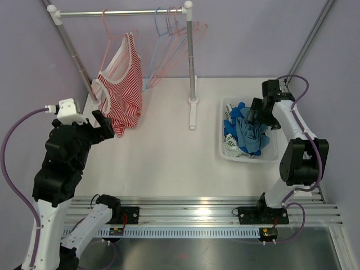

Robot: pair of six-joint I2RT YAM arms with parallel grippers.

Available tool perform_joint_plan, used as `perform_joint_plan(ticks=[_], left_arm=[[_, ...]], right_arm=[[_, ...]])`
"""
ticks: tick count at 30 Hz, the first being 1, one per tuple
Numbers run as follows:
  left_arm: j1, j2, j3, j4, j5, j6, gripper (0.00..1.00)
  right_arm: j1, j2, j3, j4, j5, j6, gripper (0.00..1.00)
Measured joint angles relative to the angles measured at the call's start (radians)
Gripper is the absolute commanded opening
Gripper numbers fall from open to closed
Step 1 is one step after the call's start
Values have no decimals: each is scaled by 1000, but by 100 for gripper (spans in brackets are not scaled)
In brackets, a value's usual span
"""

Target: Remove the tank top from the hanger

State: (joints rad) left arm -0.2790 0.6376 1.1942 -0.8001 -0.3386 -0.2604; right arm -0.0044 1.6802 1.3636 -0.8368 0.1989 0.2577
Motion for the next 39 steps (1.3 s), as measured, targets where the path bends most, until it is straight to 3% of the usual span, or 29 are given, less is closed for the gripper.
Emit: perform_joint_plan(ticks=[6, 11, 14, 22, 32, 35, 36, 37, 39], left_arm=[[0, 158, 212, -35, 16, -1, 99], [1, 319, 405, -61, 15, 14, 99], [11, 431, 526, -74, 20, 39, 99], [178, 746, 772, -62, 155, 85, 99], [331, 1082, 1044, -5, 385, 127, 99], [373, 1139, 1063, 7, 457, 133, 88], [386, 1158, 1066, 10, 489, 139, 83], [393, 1174, 1073, 9, 514, 143, 70], [395, 1202, 1088, 11, 556, 148, 63]], right_arm=[[5, -48, 164, -75, 33, -21, 99], [5, -149, 168, -85, 32, -27, 99], [5, -267, 105, -21, -110, -24, 100], [15, -695, -322, 373, -749, 152, 100], [212, -715, -343, 411, -816, 137, 99], [225, -715, -343, 413, -820, 135, 99], [231, -715, -343, 413, -821, 133, 100], [236, -715, -343, 413, -821, 130, 100], [248, -715, -343, 413, -821, 126, 99]])
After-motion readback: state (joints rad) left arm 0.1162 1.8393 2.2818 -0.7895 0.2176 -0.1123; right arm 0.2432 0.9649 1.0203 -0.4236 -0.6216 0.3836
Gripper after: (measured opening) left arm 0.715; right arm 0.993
